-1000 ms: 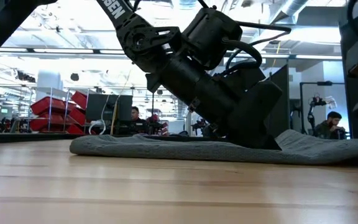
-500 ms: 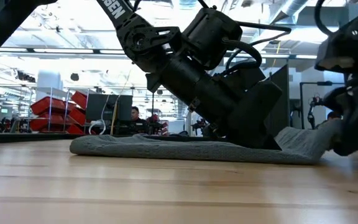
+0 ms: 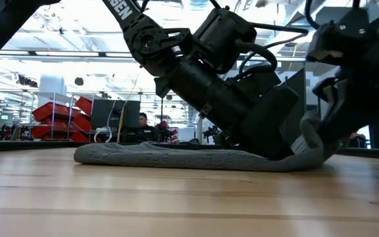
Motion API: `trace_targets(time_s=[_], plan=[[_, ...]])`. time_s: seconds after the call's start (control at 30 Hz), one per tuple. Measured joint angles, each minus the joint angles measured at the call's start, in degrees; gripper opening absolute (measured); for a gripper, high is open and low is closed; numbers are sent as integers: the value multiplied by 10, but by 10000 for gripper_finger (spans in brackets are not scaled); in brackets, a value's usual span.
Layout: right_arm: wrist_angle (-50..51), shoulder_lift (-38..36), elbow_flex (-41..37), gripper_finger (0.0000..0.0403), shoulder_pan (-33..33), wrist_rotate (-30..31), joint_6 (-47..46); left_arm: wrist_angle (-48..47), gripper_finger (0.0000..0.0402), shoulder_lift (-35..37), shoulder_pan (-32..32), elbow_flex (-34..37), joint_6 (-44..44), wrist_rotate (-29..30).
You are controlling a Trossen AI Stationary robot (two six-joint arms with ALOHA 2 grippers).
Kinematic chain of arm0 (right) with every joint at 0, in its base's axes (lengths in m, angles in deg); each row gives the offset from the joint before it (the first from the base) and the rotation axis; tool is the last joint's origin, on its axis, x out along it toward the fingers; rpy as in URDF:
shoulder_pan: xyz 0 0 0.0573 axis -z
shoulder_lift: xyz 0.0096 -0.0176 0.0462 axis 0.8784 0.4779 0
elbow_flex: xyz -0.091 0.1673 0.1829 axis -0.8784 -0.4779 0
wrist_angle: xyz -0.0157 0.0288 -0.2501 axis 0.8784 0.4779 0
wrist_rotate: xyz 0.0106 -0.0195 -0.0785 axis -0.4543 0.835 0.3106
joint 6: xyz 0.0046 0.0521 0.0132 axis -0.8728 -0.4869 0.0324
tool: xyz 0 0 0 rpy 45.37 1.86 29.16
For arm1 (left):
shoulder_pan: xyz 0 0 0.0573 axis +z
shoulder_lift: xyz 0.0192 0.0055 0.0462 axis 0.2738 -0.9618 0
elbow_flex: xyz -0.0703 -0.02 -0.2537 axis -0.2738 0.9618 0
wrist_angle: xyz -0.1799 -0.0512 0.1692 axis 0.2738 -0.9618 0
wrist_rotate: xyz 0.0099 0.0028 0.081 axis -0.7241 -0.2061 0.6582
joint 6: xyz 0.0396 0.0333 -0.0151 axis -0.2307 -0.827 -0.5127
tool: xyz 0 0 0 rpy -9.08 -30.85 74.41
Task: Roll towel
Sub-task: Roll the gray towel
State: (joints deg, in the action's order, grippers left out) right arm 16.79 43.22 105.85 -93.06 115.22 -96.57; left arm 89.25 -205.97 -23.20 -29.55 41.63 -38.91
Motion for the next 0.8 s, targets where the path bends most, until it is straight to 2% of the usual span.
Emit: trace_targets(time_s=[0.33, 0.67, 0.8], plan=[[-42, 0, 0, 0, 37, 2, 100, 0, 15, 0, 0, 0, -4, 0], [-22, 0, 29, 0, 59, 87, 170, 0, 15, 0, 0, 0, -4, 0], [-16, 0, 35, 0, 56, 88, 160, -1, 15, 0, 0, 0, -5, 0]])
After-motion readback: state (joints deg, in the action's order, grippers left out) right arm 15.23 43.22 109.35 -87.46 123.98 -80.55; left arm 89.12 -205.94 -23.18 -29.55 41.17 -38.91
